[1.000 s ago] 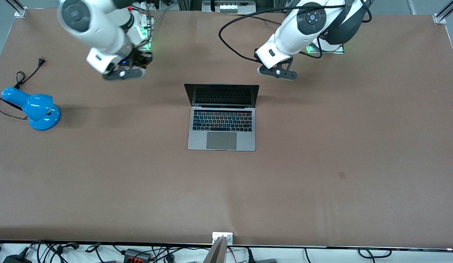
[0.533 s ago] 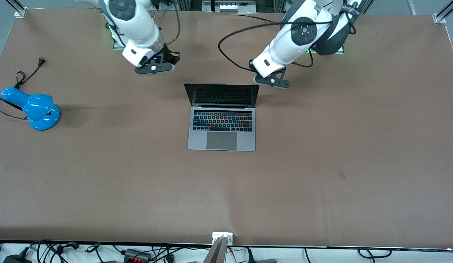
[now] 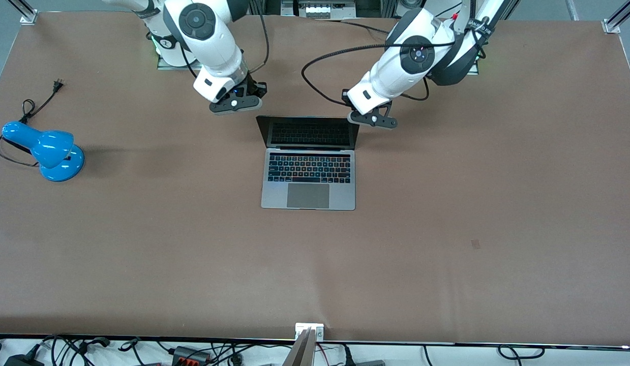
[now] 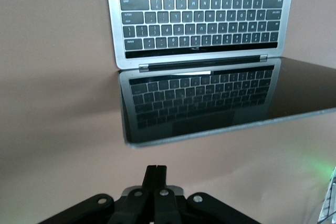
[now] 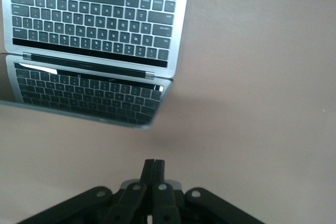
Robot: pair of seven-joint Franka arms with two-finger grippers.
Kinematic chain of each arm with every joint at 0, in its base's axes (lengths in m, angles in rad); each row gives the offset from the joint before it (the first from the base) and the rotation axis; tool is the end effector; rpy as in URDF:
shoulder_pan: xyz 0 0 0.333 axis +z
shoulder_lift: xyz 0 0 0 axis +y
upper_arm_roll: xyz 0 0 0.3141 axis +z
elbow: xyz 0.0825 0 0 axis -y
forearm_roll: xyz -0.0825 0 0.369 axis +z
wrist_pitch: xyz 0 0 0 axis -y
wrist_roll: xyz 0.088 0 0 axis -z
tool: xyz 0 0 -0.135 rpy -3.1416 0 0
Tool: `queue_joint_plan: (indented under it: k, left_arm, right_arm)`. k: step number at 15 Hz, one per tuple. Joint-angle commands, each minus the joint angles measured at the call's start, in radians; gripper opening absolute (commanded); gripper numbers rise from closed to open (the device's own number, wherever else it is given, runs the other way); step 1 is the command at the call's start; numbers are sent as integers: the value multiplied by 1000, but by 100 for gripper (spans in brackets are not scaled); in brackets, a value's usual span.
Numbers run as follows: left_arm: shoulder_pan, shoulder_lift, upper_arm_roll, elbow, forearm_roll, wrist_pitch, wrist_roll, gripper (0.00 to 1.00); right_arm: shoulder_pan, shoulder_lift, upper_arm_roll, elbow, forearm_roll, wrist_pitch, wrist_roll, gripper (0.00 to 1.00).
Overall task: Close laptop with both arms from behind
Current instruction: 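Lower both grippers behind the open laptop screen's top edge, then push the laptop screen down with both grippers until the lid shuts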
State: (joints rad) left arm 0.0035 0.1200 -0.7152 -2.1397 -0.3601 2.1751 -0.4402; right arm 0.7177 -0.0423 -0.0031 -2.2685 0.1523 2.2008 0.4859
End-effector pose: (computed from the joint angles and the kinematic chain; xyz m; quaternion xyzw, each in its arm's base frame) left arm 0.3932 -0.3642 0.3425 0.9822 -0.0268 -0.1257 0.1366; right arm 0.3697 0.3322 0.3542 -0.9957 -0.0685 0.0449 0.0431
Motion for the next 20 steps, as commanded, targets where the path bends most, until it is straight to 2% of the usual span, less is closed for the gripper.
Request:
queue_joint_plan:
  k: [1, 7, 12, 14, 20]
  left_arm:
    - [4, 35, -9, -5, -13, 46, 23, 0]
    - [-7, 73, -9, -5, 30, 74, 25, 0]
    - [0, 102, -4, 11, 32, 81, 25, 0]
    - [0, 130, 0, 14, 33, 138, 25, 0]
    - [1, 257, 28, 138, 134, 143, -3, 0]
  right_arm:
    - [42, 39, -12, -3, 6, 68, 14, 0]
    - [32, 82, -14, 0, 6, 207, 13, 0]
    - [20, 148, -21, 4, 7, 385, 13, 0]
    - [2, 165, -24, 10, 7, 425, 13, 0]
    - [-35, 232, -26, 82, 6, 456, 11, 0]
